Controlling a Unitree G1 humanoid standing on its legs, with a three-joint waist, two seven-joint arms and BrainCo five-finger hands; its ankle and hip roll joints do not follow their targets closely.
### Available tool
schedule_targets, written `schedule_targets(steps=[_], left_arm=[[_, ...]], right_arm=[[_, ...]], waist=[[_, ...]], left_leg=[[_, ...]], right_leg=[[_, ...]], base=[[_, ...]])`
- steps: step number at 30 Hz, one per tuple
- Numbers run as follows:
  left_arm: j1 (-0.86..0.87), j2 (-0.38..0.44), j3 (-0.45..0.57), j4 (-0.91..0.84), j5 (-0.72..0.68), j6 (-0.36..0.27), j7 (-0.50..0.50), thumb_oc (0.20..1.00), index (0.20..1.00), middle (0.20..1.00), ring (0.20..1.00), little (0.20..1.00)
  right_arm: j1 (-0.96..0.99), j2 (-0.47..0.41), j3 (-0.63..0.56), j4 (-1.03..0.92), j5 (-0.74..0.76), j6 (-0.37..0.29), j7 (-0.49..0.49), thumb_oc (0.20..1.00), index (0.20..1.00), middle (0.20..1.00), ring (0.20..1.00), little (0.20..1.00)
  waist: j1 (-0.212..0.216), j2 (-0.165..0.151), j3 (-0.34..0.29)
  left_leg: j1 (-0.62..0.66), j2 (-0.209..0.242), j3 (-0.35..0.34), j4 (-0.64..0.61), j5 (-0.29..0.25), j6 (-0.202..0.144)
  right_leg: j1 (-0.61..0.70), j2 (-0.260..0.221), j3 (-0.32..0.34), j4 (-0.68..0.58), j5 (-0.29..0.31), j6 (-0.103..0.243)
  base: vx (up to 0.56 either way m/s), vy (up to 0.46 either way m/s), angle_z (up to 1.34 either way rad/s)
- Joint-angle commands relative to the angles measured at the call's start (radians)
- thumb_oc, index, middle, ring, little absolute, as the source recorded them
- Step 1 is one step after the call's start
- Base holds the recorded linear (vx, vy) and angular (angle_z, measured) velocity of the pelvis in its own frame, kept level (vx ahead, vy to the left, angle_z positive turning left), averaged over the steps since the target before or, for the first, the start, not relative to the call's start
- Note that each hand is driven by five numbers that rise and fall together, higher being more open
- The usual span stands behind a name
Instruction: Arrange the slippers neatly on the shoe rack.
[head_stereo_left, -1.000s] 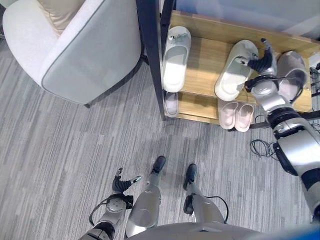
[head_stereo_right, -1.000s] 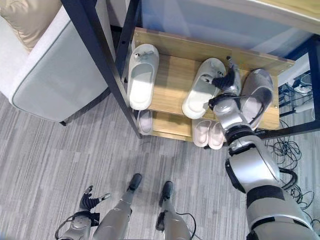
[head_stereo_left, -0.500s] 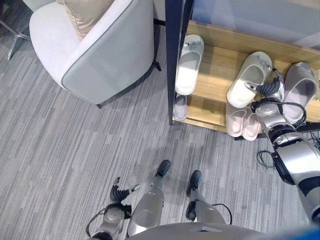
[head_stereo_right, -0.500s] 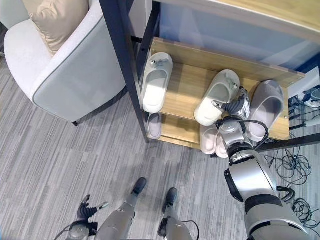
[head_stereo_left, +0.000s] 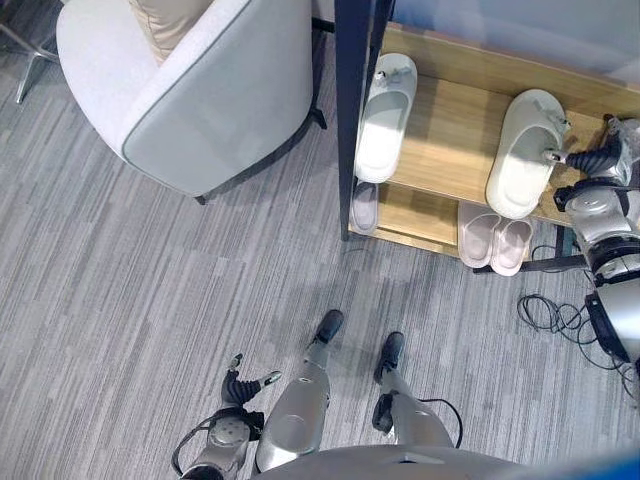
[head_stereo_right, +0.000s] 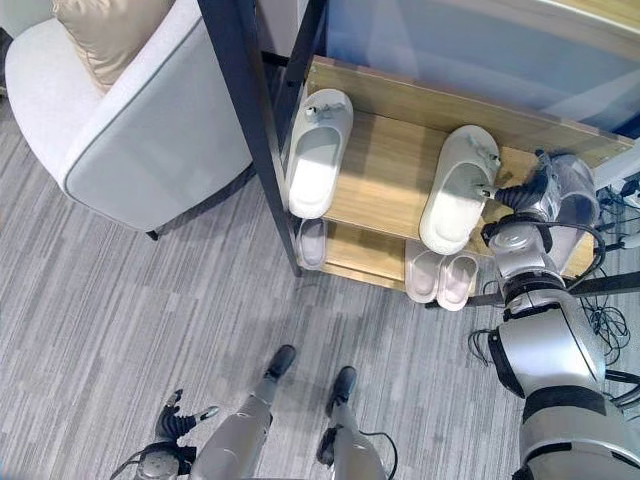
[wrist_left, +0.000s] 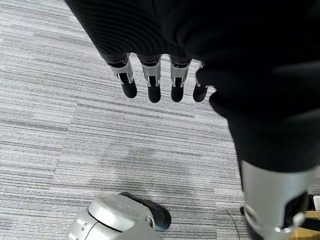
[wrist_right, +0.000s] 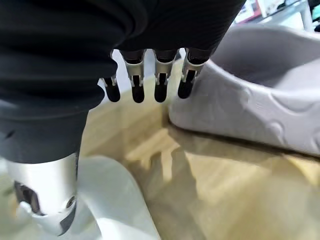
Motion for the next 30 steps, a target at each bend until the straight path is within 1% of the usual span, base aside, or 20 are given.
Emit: schedule_targets(steps=[1,2,3,4,12,13,14,16,17,18,19,20,22,23,24,25,26,27,29,30], left_arm=[[-0.035,-0.018,0.001,0.048,0.030,-0.012,0.017,1.000,1.000,1.000,1.000,1.000],[-0.037,-0.016,0.004,0.049,0.030,-0.011,0.017,1.000,1.000,1.000,1.000,1.000],[-0.037,-0.015,0.003,0.050,0.033,-0.011,0.017,1.000,1.000,1.000,1.000,1.000],[-0.040,-0.015,0.004,0.051,0.036,-0.011,0.020,1.000,1.000,1.000,1.000,1.000],[-0.048,-0.013,-0.002,0.047,0.041,-0.007,0.021,1.000,1.000,1.000,1.000,1.000],[-0.057,-0.024,0.001,0.050,0.041,-0.006,0.032,1.000,1.000,1.000,1.000,1.000],[-0.078,-0.024,0.005,0.057,0.025,-0.013,0.026,1.000,1.000,1.000,1.000,1.000],[-0.094,-0.023,0.011,0.064,-0.005,-0.007,0.027,1.000,1.000,1.000,1.000,1.000],[-0.095,-0.030,0.017,0.069,-0.034,0.000,0.018,1.000,1.000,1.000,1.000,1.000],[-0.099,-0.031,0.020,0.073,-0.043,0.002,0.013,1.000,1.000,1.000,1.000,1.000],[-0.120,-0.042,0.041,0.083,-0.090,0.020,0.017,1.000,1.000,1.000,1.000,1.000],[-0.137,-0.045,0.057,0.088,-0.119,0.041,0.008,1.000,1.000,1.000,1.000,1.000],[-0.156,-0.054,0.066,0.106,-0.154,0.066,0.005,1.000,1.000,1.000,1.000,1.000],[-0.193,-0.071,0.065,0.125,-0.189,0.089,0.004,1.000,1.000,1.000,1.000,1.000],[-0.205,-0.088,0.058,0.132,-0.195,0.101,-0.006,1.000,1.000,1.000,1.000,1.000],[-0.197,-0.098,0.048,0.129,-0.185,0.088,-0.003,1.000,1.000,1.000,1.000,1.000],[-0.198,-0.105,0.025,0.141,-0.141,0.079,-0.006,1.000,1.000,1.000,1.000,1.000],[-0.176,-0.095,0.035,0.112,-0.092,0.056,0.004,1.000,1.000,1.000,1.000,1.000],[-0.150,-0.068,0.026,0.109,-0.044,0.036,0.007,1.000,1.000,1.000,1.000,1.000],[-0.140,-0.056,0.009,0.107,-0.030,0.028,0.005,1.000,1.000,1.000,1.000,1.000]], right_arm=[[-0.047,-0.058,0.058,-0.008,0.019,-0.018,0.001,0.589,0.589,0.589,0.589,0.589],[-0.048,-0.059,0.060,-0.008,0.017,-0.018,0.002,0.432,0.432,0.432,0.432,0.432],[-0.048,-0.055,0.063,-0.009,0.013,-0.019,0.002,0.363,0.363,0.363,0.363,0.363],[-0.047,-0.055,0.069,-0.010,0.002,-0.018,0.003,0.209,0.209,0.209,0.209,0.209],[-0.072,-0.044,0.084,-0.006,-0.031,-0.014,-0.026,0.200,0.200,0.200,0.200,0.200],[-0.009,-0.019,0.073,-0.045,-0.036,-0.038,-0.054,0.200,0.200,0.200,0.200,0.200],[0.019,0.024,0.048,-0.099,-0.049,-0.048,-0.122,0.200,0.200,0.200,0.200,0.200],[-0.057,0.064,0.048,-0.112,-0.035,-0.032,-0.151,0.200,0.200,0.200,0.200,0.200],[-0.061,0.099,0.038,-0.177,-0.017,-0.041,-0.171,0.200,0.200,0.200,0.200,0.200],[-0.049,0.105,0.027,-0.208,-0.015,-0.043,-0.182,0.200,0.200,0.200,0.200,0.200],[-0.120,0.135,0.040,-0.418,-0.003,0.029,-0.208,0.200,0.200,0.200,0.200,0.200],[-0.121,0.156,0.045,-0.524,-0.011,0.061,-0.199,0.200,0.200,0.200,0.200,0.200],[-0.106,0.208,0.049,-0.649,-0.037,0.116,-0.200,0.200,0.200,0.200,0.200,0.200],[-0.083,0.266,0.043,-0.734,-0.068,0.160,-0.220,0.200,0.200,0.200,0.200,0.200],[0.003,0.272,0.044,-0.690,-0.106,0.138,-0.220,0.200,0.200,0.200,0.200,0.200],[0.067,0.293,0.013,-0.660,-0.111,0.116,-0.236,0.200,0.200,0.200,0.200,0.200],[0.146,0.281,-0.020,-0.570,-0.133,0.028,-0.228,0.200,0.200,0.200,0.200,0.200],[0.185,0.213,-0.059,-0.545,-0.110,-0.029,-0.248,0.200,0.200,0.200,0.200,0.200],[0.119,0.116,-0.083,-0.360,0.003,-0.059,-0.186,0.200,0.200,0.200,0.200,0.200],[0.072,0.098,-0.092,-0.248,0.059,-0.076,-0.174,0.200,0.200,0.200,0.200,0.200]], waist=[[0.013,0.003,0.028],[0.014,0.003,0.028],[0.015,0.002,0.029],[0.019,-0.001,0.032],[0.030,-0.008,0.038],[0.023,-0.005,0.037],[0.016,-0.003,0.034],[0.007,-0.004,0.037],[-0.008,-0.005,0.038],[-0.014,-0.007,0.037],[-0.036,-0.019,0.029],[-0.052,-0.023,0.024],[-0.068,-0.030,0.016],[-0.083,-0.035,0.003],[-0.084,-0.033,0.007],[-0.086,-0.031,0.003],[-0.076,-0.022,0.006],[-0.071,-0.019,0.000],[-0.043,-0.017,0.007],[-0.025,-0.014,0.008]], left_leg=[[0.050,0.010,-0.048,-0.053,-0.041,-0.042],[0.049,0.010,-0.048,-0.053,-0.041,-0.042],[0.050,0.010,-0.048,-0.053,-0.041,-0.042],[0.048,0.010,-0.050,-0.053,-0.040,-0.043],[0.049,0.012,-0.049,-0.053,-0.044,-0.043],[0.046,0.010,-0.049,-0.053,-0.042,-0.041],[0.047,0.011,-0.047,-0.053,-0.044,-0.040],[0.050,0.012,-0.038,-0.053,-0.046,-0.038],[0.055,0.016,-0.029,-0.053,-0.049,-0.036],[0.057,0.017,-0.027,-0.053,-0.051,-0.036],[0.063,0.023,-0.016,-0.053,-0.059,-0.033],[0.060,0.024,-0.012,-0.053,-0.057,-0.031],[0.066,0.031,-0.003,-0.053,-0.063,-0.029],[0.075,0.036,0.000,-0.053,-0.068,-0.025],[0.083,0.039,-0.001,-0.053,-0.072,-0.024],[0.078,0.035,-0.008,-0.053,-0.068,-0.022],[0.083,0.030,-0.018,-0.053,-0.071,-0.021],[0.075,0.020,-0.035,-0.053,-0.067,-0.020],[0.068,0.011,-0.049,-0.053,-0.068,-0.022],[0.060,0.003,-0.058,-0.053,-0.060,-0.022]], right_leg=[[0.105,-0.028,-0.045,0.006,-0.083,0.086],[0.105,-0.028,-0.046,0.006,-0.084,0.086],[0.105,-0.028,-0.047,0.006,-0.084,0.086],[0.105,-0.028,-0.048,0.006,-0.083,0.086],[0.109,-0.027,-0.047,0.006,-0.088,0.085],[0.105,-0.029,-0.047,0.006,-0.085,0.087],[0.104,-0.028,-0.042,0.006,-0.086,0.086],[0.103,-0.025,-0.032,0.006,-0.085,0.083],[0.104,-0.023,-0.022,0.006,-0.082,0.081],[0.104,-0.023,-0.020,0.006,-0.082,0.081],[0.104,-0.019,-0.008,0.006,-0.081,0.078],[0.099,-0.019,-0.001,0.006,-0.076,0.078],[0.098,-0.016,0.010,0.006,-0.075,0.075],[0.101,-0.013,0.017,0.006,-0.075,0.072],[0.109,-0.011,0.017,0.006,-0.078,0.070],[0.108,-0.014,0.010,0.006,-0.078,0.071],[0.118,-0.019,-0.003,0.006,-0.083,0.074],[0.117,-0.023,-0.019,0.006,-0.087,0.075],[0.120,-0.029,-0.035,0.006,-0.089,0.077],[0.117,-0.035,-0.047,0.006,-0.087,0.081]], base=[[0.00,0.000,0.00],[0.00,0.000,0.00],[0.00,0.000,0.00],[0.00,0.000,0.00],[0.00,0.000,0.00],[-0.01,0.041,0.00],[-0.02,0.049,0.01],[-0.03,0.052,-0.08],[-0.04,0.058,-0.18],[-0.03,0.057,-0.14],[-0.03,0.051,-0.08],[-0.03,0.046,-0.07],[0.00,0.034,-0.17],[0.03,0.016,-0.18],[0.03,0.017,-0.15],[0.03,0.015,-0.18],[0.00,0.000,0.00],[0.03,0.004,0.38],[0.00,0.015,0.55],[-0.02,0.031,0.18]])
